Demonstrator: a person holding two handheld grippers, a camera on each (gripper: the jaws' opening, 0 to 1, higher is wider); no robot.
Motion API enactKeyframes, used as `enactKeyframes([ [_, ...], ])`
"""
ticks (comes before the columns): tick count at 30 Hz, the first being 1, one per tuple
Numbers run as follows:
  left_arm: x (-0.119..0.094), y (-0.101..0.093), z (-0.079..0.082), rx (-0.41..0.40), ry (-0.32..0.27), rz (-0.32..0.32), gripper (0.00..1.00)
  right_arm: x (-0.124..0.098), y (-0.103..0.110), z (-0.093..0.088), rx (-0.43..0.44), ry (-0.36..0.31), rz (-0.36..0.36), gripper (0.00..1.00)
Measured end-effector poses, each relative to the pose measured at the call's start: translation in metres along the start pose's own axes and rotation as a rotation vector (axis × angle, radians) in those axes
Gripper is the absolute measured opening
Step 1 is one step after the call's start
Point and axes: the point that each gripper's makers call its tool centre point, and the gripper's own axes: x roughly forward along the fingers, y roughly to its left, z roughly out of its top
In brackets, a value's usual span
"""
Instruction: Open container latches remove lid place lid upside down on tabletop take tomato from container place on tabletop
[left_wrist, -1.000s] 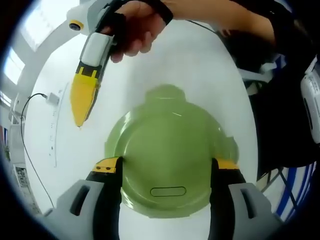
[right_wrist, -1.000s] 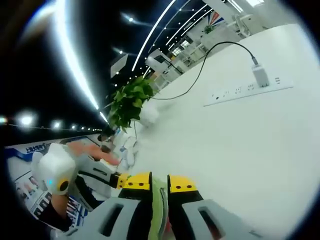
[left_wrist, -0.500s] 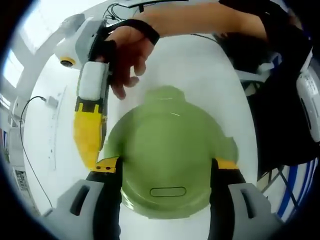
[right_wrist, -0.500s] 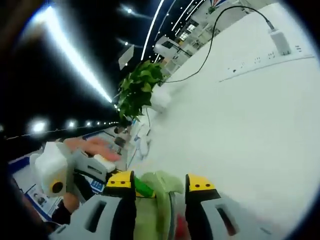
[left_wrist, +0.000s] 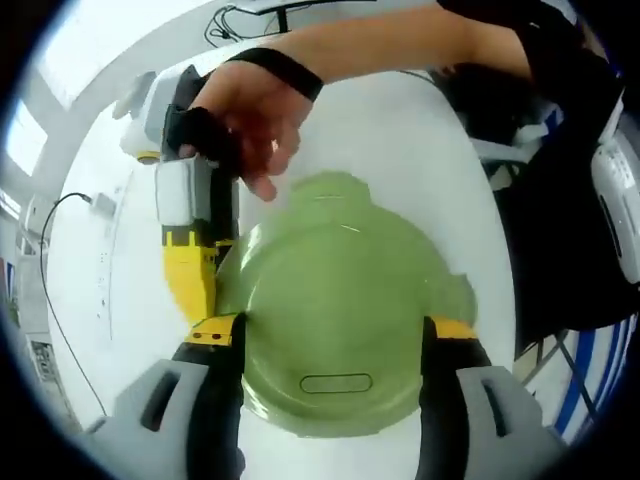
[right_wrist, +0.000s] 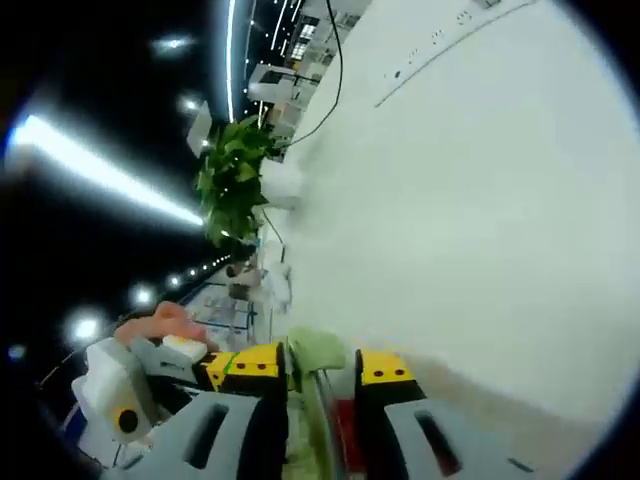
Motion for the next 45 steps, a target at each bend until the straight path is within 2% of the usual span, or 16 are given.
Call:
enactKeyframes([
  [2,0.000,0.000,0.000,0.002,0.004,-0.001,0.62,0.000,-0.009,0.003,-0.011,0.003,-0.040,0.17],
  [8,0.001,0.000,0.000,0.002,0.011,-0.001,0.62,-0.003,-0.011,0.004,0.111,-0.002,-0.009,0.14],
  [9,0.001,0.000,0.000,0.002,0.012,-0.001,0.62,-0.004,-0.012,0.007,0.155,0.001,-0.002,0.13],
  [12,0.001,0.000,0.000,0.001,0.013,-0.001,0.62,-0.004,-0.012,0.001,0.144,0.002,0.003,0.13],
  [14,0.001,0.000,0.000,0.000,0.011,-0.001,0.62,-0.004,-0.011,-0.001,0.111,0.001,0.005,0.13],
  [18,0.001,0.000,0.000,0.001,-0.001,-0.003,0.61,-0.004,-0.010,-0.004,0.099,0.007,0.009,0.12],
  [23,0.001,0.000,0.001,0.009,-0.013,-0.008,0.61,-0.005,-0.011,0.002,0.059,0.002,0.006,0.11],
  [27,0.001,0.000,0.001,0.004,-0.028,-0.011,0.60,-0.005,-0.011,0.005,-0.023,-0.025,0.003,0.11],
  [29,0.001,0.000,0.000,0.001,-0.037,-0.012,0.60,-0.004,-0.011,0.005,-0.023,-0.024,0.006,0.10],
  [30,0.001,0.000,0.001,-0.002,-0.041,-0.012,0.60,-0.005,-0.010,0.005,-0.050,-0.027,0.005,0.10],
  [32,0.001,0.000,0.001,-0.004,-0.043,-0.012,0.60,-0.004,-0.009,0.000,-0.085,-0.038,-0.001,0.10],
  [36,0.001,0.000,0.001,-0.004,-0.039,-0.012,0.60,-0.003,-0.009,0.002,-0.076,-0.041,0.001,0.10],
  [39,0.000,0.000,0.001,-0.007,-0.044,-0.011,0.60,-0.003,-0.008,0.005,-0.135,-0.056,-0.012,0.10],
  [43,0.000,0.000,0.000,-0.014,-0.065,-0.013,0.59,-0.001,-0.007,0.004,-0.153,-0.066,0.003,0.09],
  [44,0.000,0.000,0.000,-0.015,-0.068,-0.015,0.59,-0.001,-0.007,0.003,-0.197,-0.068,-0.001,0.09],
  [45,0.000,0.000,0.000,-0.015,-0.068,-0.017,0.59,-0.001,-0.006,0.002,-0.183,-0.064,-0.001,0.09],
])
